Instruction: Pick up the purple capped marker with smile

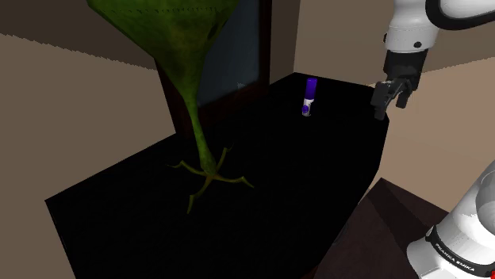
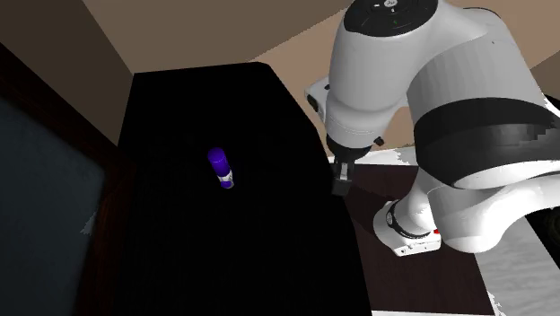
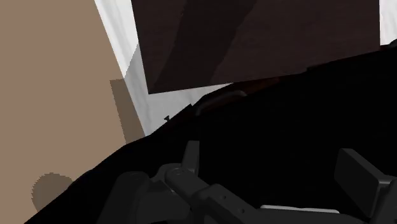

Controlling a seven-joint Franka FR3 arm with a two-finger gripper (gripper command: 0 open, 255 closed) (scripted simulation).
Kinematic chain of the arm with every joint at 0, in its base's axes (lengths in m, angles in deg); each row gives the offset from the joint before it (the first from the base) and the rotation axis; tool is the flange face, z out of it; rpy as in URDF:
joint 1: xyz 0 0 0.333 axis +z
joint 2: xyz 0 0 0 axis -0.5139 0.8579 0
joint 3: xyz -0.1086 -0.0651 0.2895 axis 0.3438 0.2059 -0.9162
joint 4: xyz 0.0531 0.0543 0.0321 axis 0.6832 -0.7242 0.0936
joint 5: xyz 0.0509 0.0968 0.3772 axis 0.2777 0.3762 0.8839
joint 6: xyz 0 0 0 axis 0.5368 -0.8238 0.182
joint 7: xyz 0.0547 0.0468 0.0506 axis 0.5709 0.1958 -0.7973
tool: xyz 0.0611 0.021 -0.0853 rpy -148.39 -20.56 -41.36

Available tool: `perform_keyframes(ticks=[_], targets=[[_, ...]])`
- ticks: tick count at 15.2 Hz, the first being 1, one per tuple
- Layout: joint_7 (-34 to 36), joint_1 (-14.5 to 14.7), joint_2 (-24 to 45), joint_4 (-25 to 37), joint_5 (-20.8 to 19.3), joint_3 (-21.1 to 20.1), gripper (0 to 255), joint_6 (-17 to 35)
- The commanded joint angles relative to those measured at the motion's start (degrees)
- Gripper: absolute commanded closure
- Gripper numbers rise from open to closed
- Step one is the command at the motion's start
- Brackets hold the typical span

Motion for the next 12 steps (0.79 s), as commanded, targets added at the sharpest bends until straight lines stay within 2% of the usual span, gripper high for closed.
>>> perform_keyframes(ticks=[1, 6, 12], targets=[[0.0, 0.0, 0.0, 0.0, 0.0, 0.0, 0, 0.0], [-0.9, 0.1, 13.1, 10.4, 0.6, 0.8, 0, 1.7], [-2.3, 0.2, 28.2, 25.1, 1.8, 1.6, 0, 0.8]])
